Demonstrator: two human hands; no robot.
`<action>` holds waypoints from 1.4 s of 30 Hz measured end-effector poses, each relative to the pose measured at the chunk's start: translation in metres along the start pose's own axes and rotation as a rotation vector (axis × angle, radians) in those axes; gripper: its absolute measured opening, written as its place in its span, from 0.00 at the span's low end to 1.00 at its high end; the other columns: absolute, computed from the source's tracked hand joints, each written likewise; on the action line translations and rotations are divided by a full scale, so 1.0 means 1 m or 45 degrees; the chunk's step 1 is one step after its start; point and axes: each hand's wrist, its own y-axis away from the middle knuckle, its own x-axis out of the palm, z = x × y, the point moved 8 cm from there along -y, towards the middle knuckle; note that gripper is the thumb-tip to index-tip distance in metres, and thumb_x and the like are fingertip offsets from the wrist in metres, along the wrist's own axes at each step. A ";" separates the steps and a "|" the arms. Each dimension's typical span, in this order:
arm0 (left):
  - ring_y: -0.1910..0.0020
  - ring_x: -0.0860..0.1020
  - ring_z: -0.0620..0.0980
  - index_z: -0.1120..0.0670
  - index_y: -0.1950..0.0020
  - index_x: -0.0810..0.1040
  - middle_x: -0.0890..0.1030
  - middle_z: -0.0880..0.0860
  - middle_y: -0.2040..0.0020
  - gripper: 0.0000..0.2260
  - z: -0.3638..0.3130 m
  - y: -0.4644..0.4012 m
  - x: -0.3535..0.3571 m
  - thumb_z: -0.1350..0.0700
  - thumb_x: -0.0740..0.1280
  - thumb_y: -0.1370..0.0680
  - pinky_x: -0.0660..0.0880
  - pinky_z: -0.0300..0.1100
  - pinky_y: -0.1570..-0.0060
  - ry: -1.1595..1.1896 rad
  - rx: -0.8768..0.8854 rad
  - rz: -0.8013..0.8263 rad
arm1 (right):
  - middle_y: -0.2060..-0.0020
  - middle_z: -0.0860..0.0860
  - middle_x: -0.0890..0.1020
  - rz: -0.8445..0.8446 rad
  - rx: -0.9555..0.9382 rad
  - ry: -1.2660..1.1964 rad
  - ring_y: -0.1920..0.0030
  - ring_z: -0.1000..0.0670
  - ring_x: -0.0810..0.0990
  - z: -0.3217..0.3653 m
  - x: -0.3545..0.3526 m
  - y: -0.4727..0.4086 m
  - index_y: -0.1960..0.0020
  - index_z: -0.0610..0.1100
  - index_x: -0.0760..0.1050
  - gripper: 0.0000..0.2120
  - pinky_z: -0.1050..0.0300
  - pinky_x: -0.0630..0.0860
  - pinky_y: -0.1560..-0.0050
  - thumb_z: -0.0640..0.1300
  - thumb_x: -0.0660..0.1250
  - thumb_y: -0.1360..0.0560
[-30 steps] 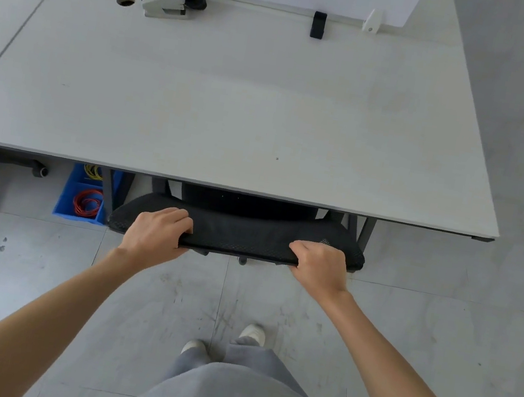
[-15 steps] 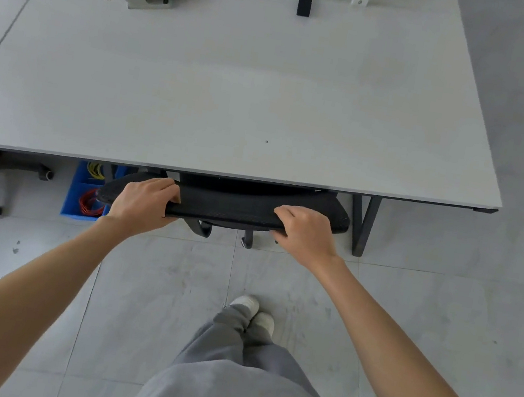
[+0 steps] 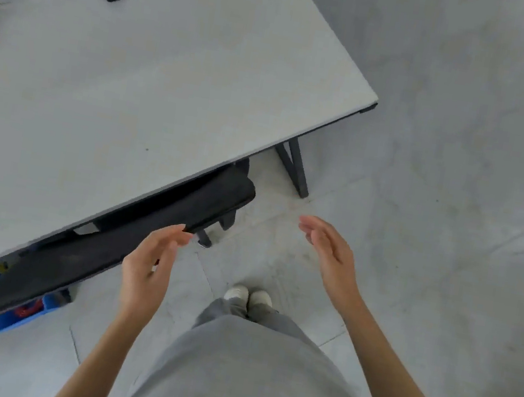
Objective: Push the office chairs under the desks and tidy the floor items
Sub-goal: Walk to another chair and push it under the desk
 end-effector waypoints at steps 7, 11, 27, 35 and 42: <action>0.50 0.80 0.46 0.47 0.48 0.77 0.84 0.44 0.54 0.12 0.021 -0.013 0.185 0.62 0.57 0.20 0.73 0.41 0.51 -0.102 -0.321 1.067 | 0.48 0.49 0.83 -0.683 0.356 -0.259 0.45 0.52 0.80 -0.084 -0.108 0.097 0.44 0.48 0.77 0.11 0.50 0.74 0.39 0.39 0.59 0.21; 0.52 0.80 0.40 0.49 0.47 0.77 0.84 0.41 0.56 0.12 -0.047 -0.033 0.295 0.62 0.57 0.20 0.74 0.33 0.53 -0.085 -0.081 1.314 | 0.49 0.48 0.83 -1.027 0.413 -0.374 0.45 0.50 0.81 -0.112 -0.170 0.120 0.45 0.44 0.77 0.11 0.54 0.76 0.41 0.37 0.58 0.21; 0.59 0.80 0.40 0.52 0.49 0.78 0.84 0.41 0.59 0.13 -0.174 -0.211 0.492 0.66 0.57 0.21 0.75 0.30 0.55 0.037 -0.142 0.759 | 0.52 0.50 0.83 -0.562 0.159 -0.121 0.48 0.53 0.81 0.008 -0.446 -0.233 0.50 0.48 0.78 0.13 0.52 0.76 0.43 0.35 0.57 0.22; 0.60 0.81 0.41 0.54 0.50 0.78 0.85 0.47 0.61 0.12 -0.159 -0.354 0.520 0.64 0.56 0.20 0.76 0.31 0.58 0.208 -0.398 0.257 | 0.54 0.54 0.83 -0.298 -0.018 0.049 0.51 0.55 0.82 0.071 -0.485 -0.475 0.51 0.50 0.77 0.14 0.57 0.76 0.45 0.35 0.57 0.22; 0.60 0.80 0.44 0.49 0.51 0.75 0.81 0.49 0.57 0.14 -0.241 -0.550 0.610 0.66 0.56 0.21 0.73 0.29 0.59 0.161 -0.289 0.356 | 0.55 0.53 0.84 -0.281 0.174 0.152 0.53 0.56 0.82 0.076 -0.528 -0.607 0.53 0.51 0.78 0.14 0.53 0.78 0.47 0.36 0.59 0.22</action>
